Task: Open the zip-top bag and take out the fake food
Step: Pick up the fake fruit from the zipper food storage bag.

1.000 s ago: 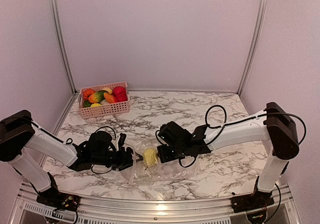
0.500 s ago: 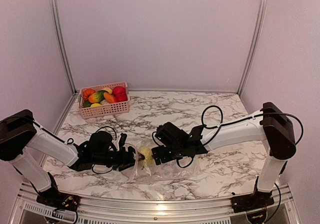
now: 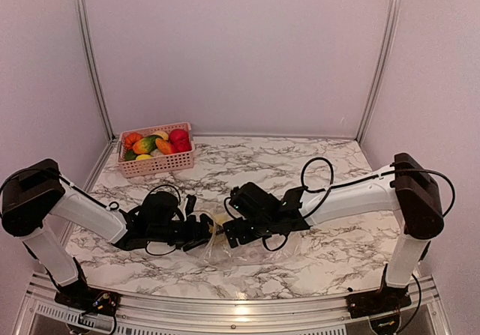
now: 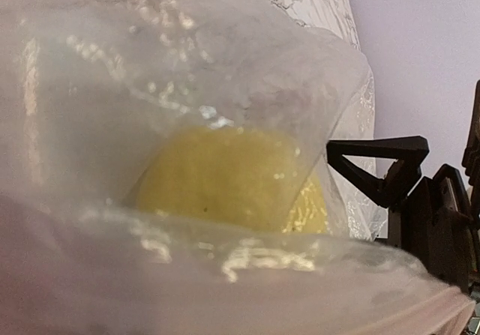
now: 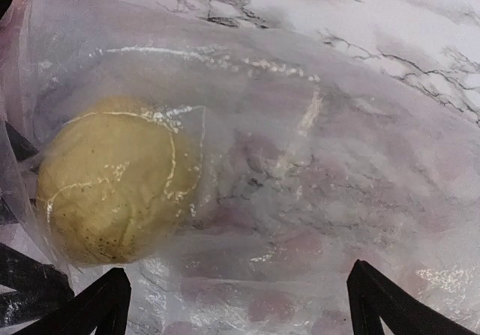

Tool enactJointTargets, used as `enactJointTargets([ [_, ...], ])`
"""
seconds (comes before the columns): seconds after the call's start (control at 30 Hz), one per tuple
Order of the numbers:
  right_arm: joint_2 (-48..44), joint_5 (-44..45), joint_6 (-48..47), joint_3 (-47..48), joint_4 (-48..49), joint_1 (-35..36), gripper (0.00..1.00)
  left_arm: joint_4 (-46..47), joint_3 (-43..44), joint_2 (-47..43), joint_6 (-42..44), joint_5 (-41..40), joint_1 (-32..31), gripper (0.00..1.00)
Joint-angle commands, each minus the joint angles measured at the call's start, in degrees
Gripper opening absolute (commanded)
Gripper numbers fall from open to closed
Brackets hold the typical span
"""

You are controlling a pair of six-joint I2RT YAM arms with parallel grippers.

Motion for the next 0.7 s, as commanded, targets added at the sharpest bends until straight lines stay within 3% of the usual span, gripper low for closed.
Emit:
enactJointTargets([
  [0.0,-1.46,3.11,0.88,3.15,-3.14,0.47,0.94,-3.45,2.17,1.53,1.27,-2.42,-0.38,0.84],
  [0.17,-6.37,3.53,2.86,2.39,-3.15,-1.51,0.69,-4.14,2.36,1.28,1.58,-2.53,-0.34,0.82],
  [0.33,-5.17,1.07,1.30,6.14,-2.91,-2.99,0.53,-3.87,1.93,1.13,1.67,-2.19,-0.37,0.81],
  [0.47,-2.10,-2.33,0.59,9.24,-1.43,-3.66,0.43,-3.76,1.69,0.69,1.68,-2.38,-0.37,0.81],
  [0.67,1.49,-5.50,0.53,11.62,1.22,-5.45,0.36,-3.29,1.30,0.44,1.58,-2.21,-0.32,0.81],
])
